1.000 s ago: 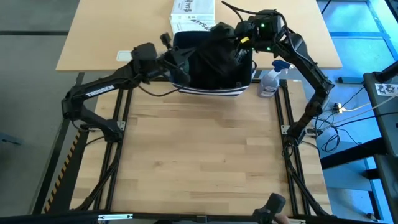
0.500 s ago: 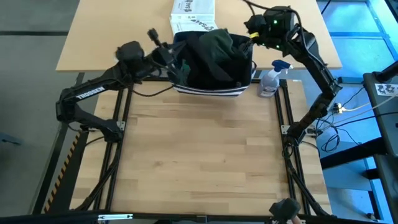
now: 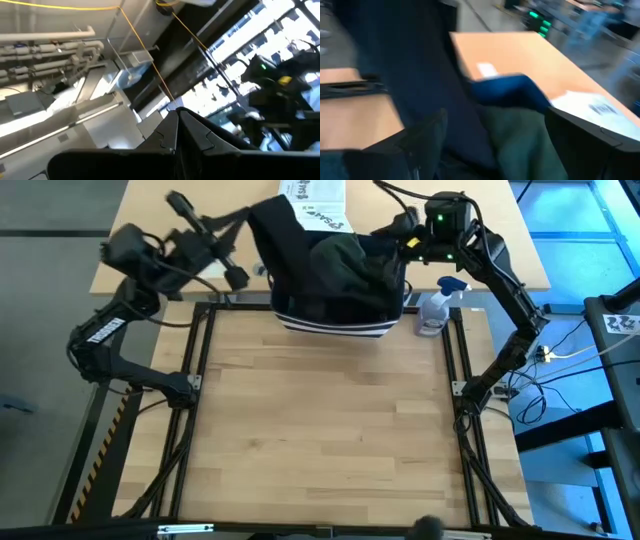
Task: Fold Laundry from Bin
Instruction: Remove the black shirt from the blue bin
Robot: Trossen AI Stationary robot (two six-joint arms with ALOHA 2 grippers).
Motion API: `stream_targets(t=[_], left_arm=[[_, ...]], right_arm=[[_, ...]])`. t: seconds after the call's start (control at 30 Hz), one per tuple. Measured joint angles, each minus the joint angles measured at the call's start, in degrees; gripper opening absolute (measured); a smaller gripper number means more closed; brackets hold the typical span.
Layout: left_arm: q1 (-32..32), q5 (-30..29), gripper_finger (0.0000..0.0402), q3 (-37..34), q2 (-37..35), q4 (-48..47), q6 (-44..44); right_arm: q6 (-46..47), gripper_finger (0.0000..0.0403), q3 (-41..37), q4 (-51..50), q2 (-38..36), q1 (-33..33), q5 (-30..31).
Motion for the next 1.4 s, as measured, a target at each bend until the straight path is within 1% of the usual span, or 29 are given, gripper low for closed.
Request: stream_targets(t=[0.1, 0.17, 0.23, 0.4, 0.57, 0.67, 0.83, 0.93, 1.0, 1.07, 1.2, 1.33, 1.37, 1.4], left_arm=[[0.0, 0.4, 0.0, 1.4, 0.1, -1.0, -0.1], [0.0, 0.4, 0.0, 1.6, 0.2, -1.0, 0.0], [0.0, 0.2, 0.0, 1.6, 0.2, -1.1, 0.0], [0.1, -2.6, 0.0, 1.7, 0.2, -1.0, 1.1], [0.1, -3.7, 0.0, 1.7, 0.2, -1.1, 1.8], [0.1, -3.7, 0.0, 1.7, 0.2, -1.3, 1.8], [0.1, -3.7, 0.0, 1.7, 0.2, -1.4, 1.9], [0.1, -3.7, 0.0, 1.7, 0.2, -1.5, 1.9], [0.1, -3.8, 0.0, 1.7, 0.2, -1.5, 1.9], [0.1, -3.8, 0.0, 1.7, 0.2, -1.5, 1.9], [0.1, -4.2, 0.0, 1.7, 0.0, -1.6, 2.3], [0.1, -6.3, 0.0, 1.7, -0.1, -1.6, 3.9], [0.1, -6.6, 0.0, 1.7, -0.1, -1.7, 4.4], [0.1, -6.9, 0.0, 1.7, -0.1, -1.6, 4.8]], right_arm=[[-2.1, 0.0334, 0.0, 0.2, 0.5, 2.6, -0.7], [-3.4, 0.0334, 0.0, 0.2, 1.3, 4.8, -0.3], [-4.4, 0.0334, 0.0, 0.2, 2.4, 6.8, 1.4], [-6.1, 0.0334, 0.0, -0.9, 6.1, 12.5, 9.3], [-6.2, 0.0334, 0.0, -4.1, 9.2, 17.5, 15.7], [-6.0, 0.0334, 0.0, -5.2, 10.7, 19.7, 21.1], [-4.2, 0.0334, 0.0, -4.7, 13.9, 20.1, 31.3], [-3.0, 0.0321, 0.0, -4.7, 15.7, 18.3, 34.0], [-2.6, 0.0296, 0.0, -4.7, 16.7, 17.0, 34.0], [-2.5, 0.0261, -0.1, -4.8, 17.2, 15.7, 34.0], [-2.5, 0.0157, -0.1, -4.3, 17.3, 13.2, 34.0], [-3.7, 0.0033, -0.1, -3.6, 16.4, 10.9, 34.0], [-4.4, 0.0018, -0.1, -3.2, 15.8, 10.4, 34.1], [-4.6, 0.0014, -0.1, -2.5, 15.1, 10.0, 34.4]])
